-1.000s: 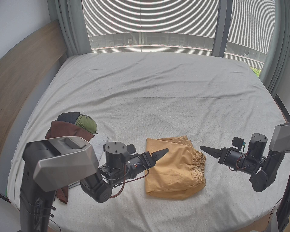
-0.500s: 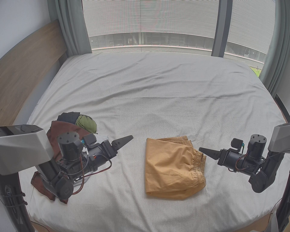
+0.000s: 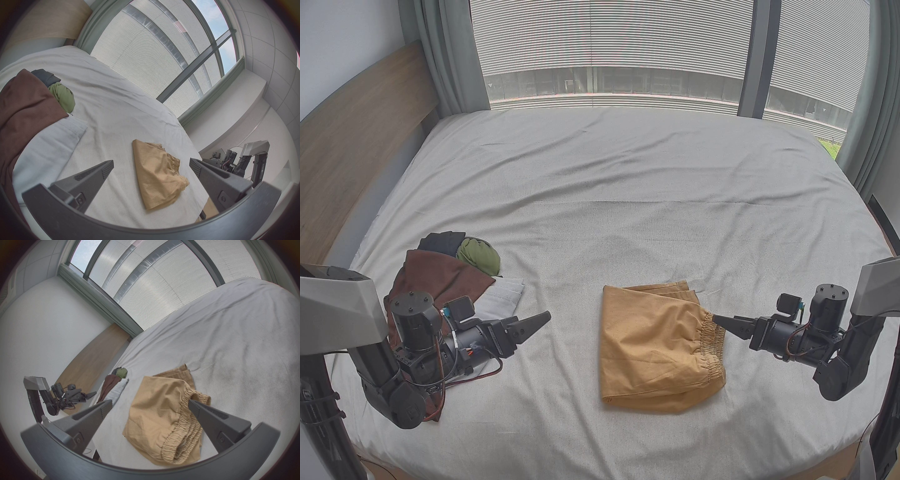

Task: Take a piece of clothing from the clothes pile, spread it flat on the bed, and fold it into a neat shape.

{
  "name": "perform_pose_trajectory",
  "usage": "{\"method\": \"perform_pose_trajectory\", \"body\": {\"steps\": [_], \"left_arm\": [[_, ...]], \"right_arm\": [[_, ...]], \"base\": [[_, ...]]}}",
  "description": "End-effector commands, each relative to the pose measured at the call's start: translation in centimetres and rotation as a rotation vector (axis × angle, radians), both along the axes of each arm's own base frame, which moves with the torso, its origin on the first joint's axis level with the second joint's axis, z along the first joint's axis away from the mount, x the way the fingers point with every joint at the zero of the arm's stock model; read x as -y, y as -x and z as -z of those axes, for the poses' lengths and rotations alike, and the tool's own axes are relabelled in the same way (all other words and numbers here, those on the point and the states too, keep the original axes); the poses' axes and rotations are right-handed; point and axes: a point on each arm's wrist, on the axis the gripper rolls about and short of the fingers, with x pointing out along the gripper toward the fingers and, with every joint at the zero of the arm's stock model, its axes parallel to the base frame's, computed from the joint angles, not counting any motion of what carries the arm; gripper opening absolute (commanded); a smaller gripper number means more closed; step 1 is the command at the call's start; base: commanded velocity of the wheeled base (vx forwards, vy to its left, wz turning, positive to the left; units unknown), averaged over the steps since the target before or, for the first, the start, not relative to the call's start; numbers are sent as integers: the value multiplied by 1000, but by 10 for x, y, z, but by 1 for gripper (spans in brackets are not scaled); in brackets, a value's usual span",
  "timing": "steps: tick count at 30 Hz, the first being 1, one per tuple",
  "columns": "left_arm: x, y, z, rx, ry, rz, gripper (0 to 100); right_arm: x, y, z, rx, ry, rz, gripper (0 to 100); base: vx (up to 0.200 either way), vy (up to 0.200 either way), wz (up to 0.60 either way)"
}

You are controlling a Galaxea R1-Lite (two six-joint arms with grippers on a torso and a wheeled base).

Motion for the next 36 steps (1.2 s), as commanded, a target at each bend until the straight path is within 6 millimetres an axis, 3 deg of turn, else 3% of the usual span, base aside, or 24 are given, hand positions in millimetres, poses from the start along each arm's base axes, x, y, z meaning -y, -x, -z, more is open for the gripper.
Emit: {"method": "perform_pose_trajectory", "body": {"steps": [1, 10, 23, 36], "left_arm": [[-1, 4, 7, -25, -19, 3, 100], [0, 5, 16, -59, -33, 7, 100], [0, 3, 22, -74, -37, 9, 100], [0, 3, 22, -74, -38, 7, 100]], "right_arm": [[5, -1, 24, -64, 35, 11, 100], [10, 10, 61, -193, 87, 10, 100], [8, 3, 96, -275, 106, 23, 100], [-9, 0, 103, -290, 97, -3, 100]], "base": [[0, 0, 0], [0, 0, 0], [0, 0, 0], [0, 0, 0]]}}
